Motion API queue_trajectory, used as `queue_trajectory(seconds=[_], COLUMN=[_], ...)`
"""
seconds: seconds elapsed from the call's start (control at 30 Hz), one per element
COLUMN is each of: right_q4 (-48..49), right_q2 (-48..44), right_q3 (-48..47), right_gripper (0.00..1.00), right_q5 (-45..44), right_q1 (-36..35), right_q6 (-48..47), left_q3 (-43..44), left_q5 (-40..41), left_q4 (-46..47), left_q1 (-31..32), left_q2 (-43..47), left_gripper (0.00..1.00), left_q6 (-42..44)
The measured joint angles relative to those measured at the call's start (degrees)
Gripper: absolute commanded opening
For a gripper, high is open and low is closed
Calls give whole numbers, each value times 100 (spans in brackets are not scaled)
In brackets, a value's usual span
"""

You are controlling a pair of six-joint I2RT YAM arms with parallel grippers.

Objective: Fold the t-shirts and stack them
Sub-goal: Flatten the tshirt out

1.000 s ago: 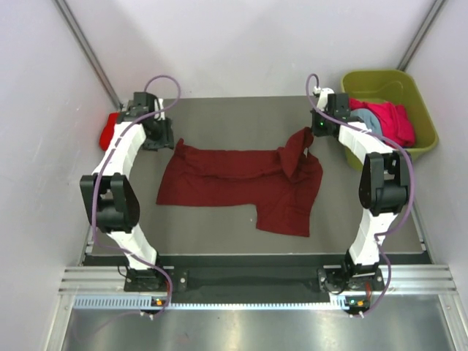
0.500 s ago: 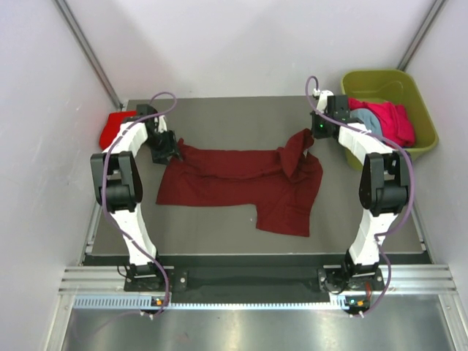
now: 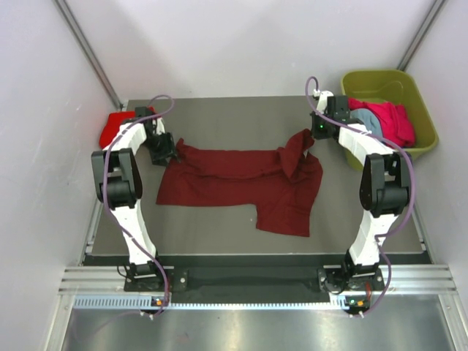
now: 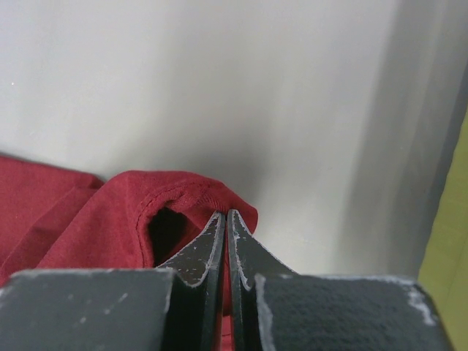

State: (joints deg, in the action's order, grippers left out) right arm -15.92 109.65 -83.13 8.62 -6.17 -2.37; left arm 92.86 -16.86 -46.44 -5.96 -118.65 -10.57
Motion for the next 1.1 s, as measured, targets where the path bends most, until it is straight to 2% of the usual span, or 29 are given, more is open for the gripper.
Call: queue_trajectory(seconds=[0.13,0.3,0.37,0.47,0.5,0.53,0.57,0.63,0.67,0.7,0.87,1.1], right_q4=[0,0,0,0,0,0,0,-15,-39,-94,-553,-1038], right_q2=[2,0,0,0,0,0,0,0,-11,-33,-774,-2109], right_q3=[-2,0,-2,0,0,0,0,0,0,2,442,883], right_gripper=[0,0,0,0,0,0,7,27,42,47,49,48], right_q5=[-24,-63,-76,-83,-83,-83,-83,-114,-142,-177,-140,699], right_q1=[-9,-15,-15,-15,-15,-15,-15,-15,-15,-15,-15,-70], right_q6=[-9,-15,-15,-17,-17,-17,-20,-48,-48,-74,-323,-393], left_q3=[96,199,199,199,199,197,192,155,133,101,68,63], left_q5=[22,28,24,20,20,15,15,13,11,2,-26,-31], left_q4=[13,7,9,9,9,9,9,13,9,7,13,17], left_q1=[0,-2,-7,-13,-20,-31,-46,-70,-79,-87,-103,-103], left_q2=[-321,-376,-376,-376,-376,-376,-372,-339,-310,-269,-81,9], left_gripper=[51,28,22,20,9,6,1,0,0,0,0,0], left_q6=[7,22,42,61,61,39,44,59,61,59,59,28])
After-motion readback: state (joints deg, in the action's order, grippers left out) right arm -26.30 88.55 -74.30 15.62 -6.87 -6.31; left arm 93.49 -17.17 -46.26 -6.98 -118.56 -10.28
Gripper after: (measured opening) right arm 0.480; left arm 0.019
